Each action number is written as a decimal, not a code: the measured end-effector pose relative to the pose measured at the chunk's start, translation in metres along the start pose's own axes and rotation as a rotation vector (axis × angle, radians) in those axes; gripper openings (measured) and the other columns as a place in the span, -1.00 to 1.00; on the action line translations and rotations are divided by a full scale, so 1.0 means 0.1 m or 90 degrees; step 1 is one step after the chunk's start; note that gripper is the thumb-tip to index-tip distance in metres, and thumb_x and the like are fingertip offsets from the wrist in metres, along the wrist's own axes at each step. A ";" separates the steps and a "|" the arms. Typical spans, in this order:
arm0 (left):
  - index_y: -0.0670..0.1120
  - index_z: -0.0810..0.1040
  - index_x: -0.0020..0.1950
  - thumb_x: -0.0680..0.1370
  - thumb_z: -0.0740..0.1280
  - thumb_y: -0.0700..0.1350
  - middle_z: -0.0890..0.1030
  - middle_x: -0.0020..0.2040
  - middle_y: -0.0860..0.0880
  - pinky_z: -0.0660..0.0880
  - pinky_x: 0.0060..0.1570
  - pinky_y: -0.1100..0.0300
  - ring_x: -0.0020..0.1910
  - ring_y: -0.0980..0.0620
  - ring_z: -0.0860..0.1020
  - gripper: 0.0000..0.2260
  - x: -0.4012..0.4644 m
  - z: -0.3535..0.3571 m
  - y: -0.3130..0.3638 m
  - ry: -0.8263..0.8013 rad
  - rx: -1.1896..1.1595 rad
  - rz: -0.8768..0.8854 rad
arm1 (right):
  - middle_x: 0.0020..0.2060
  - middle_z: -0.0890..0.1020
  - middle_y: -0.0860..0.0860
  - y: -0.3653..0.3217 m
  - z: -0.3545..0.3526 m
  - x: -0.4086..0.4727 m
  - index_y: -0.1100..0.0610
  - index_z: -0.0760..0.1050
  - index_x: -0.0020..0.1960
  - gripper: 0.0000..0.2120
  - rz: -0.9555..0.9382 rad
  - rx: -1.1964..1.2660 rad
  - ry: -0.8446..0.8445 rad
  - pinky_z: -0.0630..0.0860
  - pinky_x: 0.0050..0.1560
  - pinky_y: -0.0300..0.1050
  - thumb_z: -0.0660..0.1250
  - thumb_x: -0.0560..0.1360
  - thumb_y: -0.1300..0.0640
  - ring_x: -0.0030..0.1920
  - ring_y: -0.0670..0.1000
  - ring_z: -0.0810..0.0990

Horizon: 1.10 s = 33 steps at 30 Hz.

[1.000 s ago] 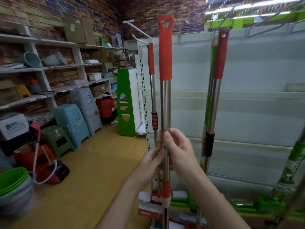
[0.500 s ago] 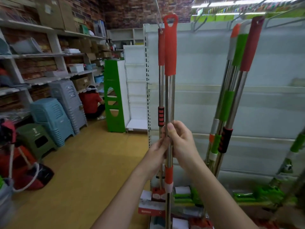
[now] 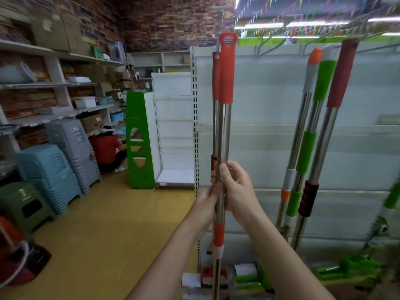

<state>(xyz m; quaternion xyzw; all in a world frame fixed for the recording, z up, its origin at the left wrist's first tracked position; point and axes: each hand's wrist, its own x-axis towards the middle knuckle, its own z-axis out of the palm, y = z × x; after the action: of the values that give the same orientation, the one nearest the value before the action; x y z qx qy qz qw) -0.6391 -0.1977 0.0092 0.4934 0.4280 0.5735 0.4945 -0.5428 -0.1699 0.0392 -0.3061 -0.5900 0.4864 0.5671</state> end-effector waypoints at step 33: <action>-0.17 0.55 0.30 0.71 0.14 0.02 0.71 0.04 -0.08 0.59 -0.27 0.36 -0.17 0.21 0.73 -0.65 0.89 -0.12 0.02 0.003 0.007 -0.036 | -0.20 0.61 0.06 0.30 0.12 0.95 0.22 0.55 0.04 -0.80 0.014 0.052 0.049 0.58 -0.22 -0.29 0.22 0.68 0.12 -0.27 -0.12 0.61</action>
<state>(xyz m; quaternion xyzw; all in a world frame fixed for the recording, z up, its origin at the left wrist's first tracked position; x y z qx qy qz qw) -0.6534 -0.1104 0.0223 0.4820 0.4463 0.5581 0.5069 -0.5761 -0.0759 0.0481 -0.3076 -0.5438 0.5044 0.5960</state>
